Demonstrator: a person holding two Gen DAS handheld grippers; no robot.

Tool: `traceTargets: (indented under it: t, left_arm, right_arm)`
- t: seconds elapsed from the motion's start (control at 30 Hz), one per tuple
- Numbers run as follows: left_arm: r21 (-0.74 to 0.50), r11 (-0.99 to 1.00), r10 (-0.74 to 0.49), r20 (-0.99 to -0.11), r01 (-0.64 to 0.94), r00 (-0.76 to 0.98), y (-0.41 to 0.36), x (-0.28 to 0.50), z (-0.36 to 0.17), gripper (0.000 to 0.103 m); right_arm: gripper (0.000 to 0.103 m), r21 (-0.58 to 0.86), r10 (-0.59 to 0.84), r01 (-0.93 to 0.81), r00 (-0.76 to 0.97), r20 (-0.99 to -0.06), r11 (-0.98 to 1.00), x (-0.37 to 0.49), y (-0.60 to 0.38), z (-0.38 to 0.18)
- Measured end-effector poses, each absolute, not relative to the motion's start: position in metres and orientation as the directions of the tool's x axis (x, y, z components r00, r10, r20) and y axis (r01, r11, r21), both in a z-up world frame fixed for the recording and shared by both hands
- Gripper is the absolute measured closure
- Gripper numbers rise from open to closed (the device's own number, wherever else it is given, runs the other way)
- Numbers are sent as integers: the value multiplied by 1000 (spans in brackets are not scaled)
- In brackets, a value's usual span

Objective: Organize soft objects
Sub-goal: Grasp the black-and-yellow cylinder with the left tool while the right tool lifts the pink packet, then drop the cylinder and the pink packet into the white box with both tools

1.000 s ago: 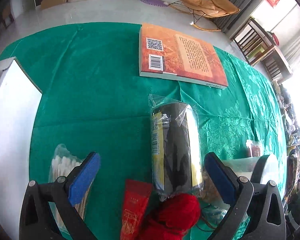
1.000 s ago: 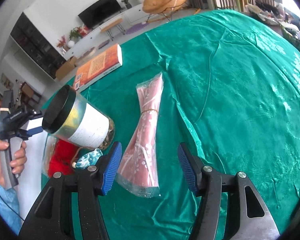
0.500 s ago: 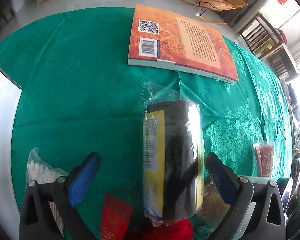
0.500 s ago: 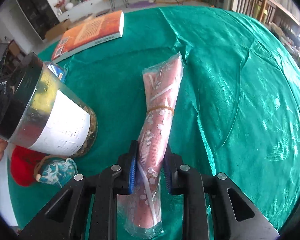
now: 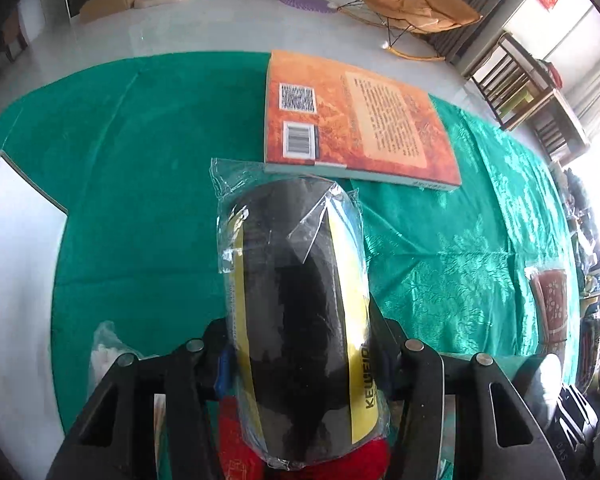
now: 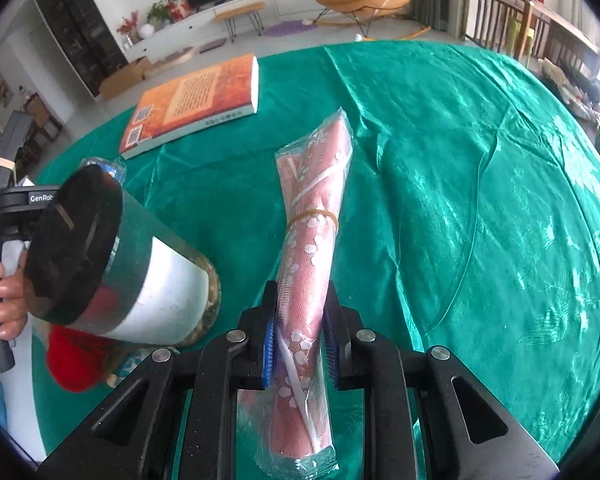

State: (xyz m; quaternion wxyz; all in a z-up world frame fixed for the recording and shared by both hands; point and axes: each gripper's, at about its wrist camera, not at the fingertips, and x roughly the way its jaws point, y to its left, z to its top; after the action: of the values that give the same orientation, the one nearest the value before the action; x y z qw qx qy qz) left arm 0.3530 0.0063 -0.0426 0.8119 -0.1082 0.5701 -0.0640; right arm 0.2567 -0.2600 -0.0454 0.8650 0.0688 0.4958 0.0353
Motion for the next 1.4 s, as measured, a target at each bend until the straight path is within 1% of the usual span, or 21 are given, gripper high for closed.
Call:
traceTargets:
  t: [0.1, 0.17, 0.3, 0.37, 0.5, 0.57, 0.6, 0.63, 0.67, 0.7, 0.73, 0.77, 0.8, 0.87, 0.97, 1.07, 1.17, 1.23, 1.3, 1.33, 1.4]
  left_arm:
    - [-306, 952, -293, -872, 33, 393, 30, 331, 2, 51]
    - [-322, 944, -320, -847, 69, 424, 52, 309, 30, 51]
    - [-323, 945, -312, -829, 59, 464, 130, 243, 62, 51]
    - [-285, 958, -255, -837, 11, 485, 173, 209, 68, 51]
    - [-152, 981, -64, -847, -124, 527, 261, 137, 75, 50]
    - [-114, 974, 9, -847, -198, 531, 299, 104, 74, 50]
    - [-101, 965, 43, -848, -241, 529, 316, 90, 73, 49]
    - [-86, 952, 84, -849, -294, 522, 332, 78, 68, 43]
    - [-79, 937, 116, -849, -341, 516, 345, 69, 63, 36]
    - [-78, 919, 145, -844, -386, 517, 357, 61, 58, 14]
    - [-79, 900, 178, -831, -429, 527, 365, 54, 54, 0]
    - [-77, 884, 209, -817, -460, 538, 370, 49, 51, 0]
    - [-70, 878, 226, -812, -473, 539, 372, 46, 48, 0]
    - [-87, 883, 211, -804, -461, 556, 368, 46, 42, 0]
    - [-137, 897, 165, -779, -421, 605, 346, 45, 39, 0]
    - [-178, 937, 68, -753, -301, 655, 300, 44, 48, 0]
    - [-227, 963, -72, -736, -146, 673, 236, 43, 48, 0]
    - [-272, 962, -188, -750, -36, 634, 188, 45, 39, 0]
    - [-300, 952, -277, -781, 53, 559, 141, 47, 14, 0]
    - [-292, 953, -291, -801, 82, 524, 120, 49, 2, 0]
    - [-238, 964, -264, -832, 114, 488, 87, 55, -29, 0]
  right_arm:
    - [82, 124, 117, -24, 545, -830, 992, 252, -251, -7]
    - [82, 116, 135, -69, 566, -813, 991, 243, -234, 22]
    - [82, 157, 249, -208, 566, -786, 966, 220, -165, 61]
    - [82, 218, 351, -296, 544, -762, 930, 203, -116, 70]
    - [82, 343, 552, -469, 440, -708, 814, 167, -5, 77]
    - [82, 392, 631, -543, 374, -679, 743, 148, 50, 80]
    - [81, 412, 663, -573, 341, -666, 708, 139, 76, 81]
    - [79, 428, 687, -596, 313, -656, 680, 131, 99, 80]
    - [74, 440, 704, -610, 295, -646, 659, 124, 118, 79]
    - [57, 459, 724, -621, 272, -633, 635, 119, 134, 76]
    - [26, 482, 741, -627, 242, -627, 612, 117, 147, 71]
    - [23, 492, 745, -624, 229, -627, 607, 114, 152, 65]
    - [25, 492, 740, -618, 232, -631, 613, 112, 153, 60]
    - [25, 464, 712, -602, 270, -648, 650, 110, 139, 48]
    - [25, 367, 617, -547, 392, -682, 753, 110, 89, 24]
    - [25, 263, 465, -419, 513, -722, 869, 109, 24, -12]
    - [25, 190, 295, -236, 583, -757, 953, 105, -52, -47]
    - [25, 130, 168, -108, 601, -781, 986, 104, -96, -64]
    - [25, 96, 70, 9, 612, -788, 995, 101, -135, -75]
    - [25, 81, 27, 61, 612, -791, 995, 102, -151, -80]
    - [25, 81, -7, 117, 612, -791, 990, 102, -173, -85]
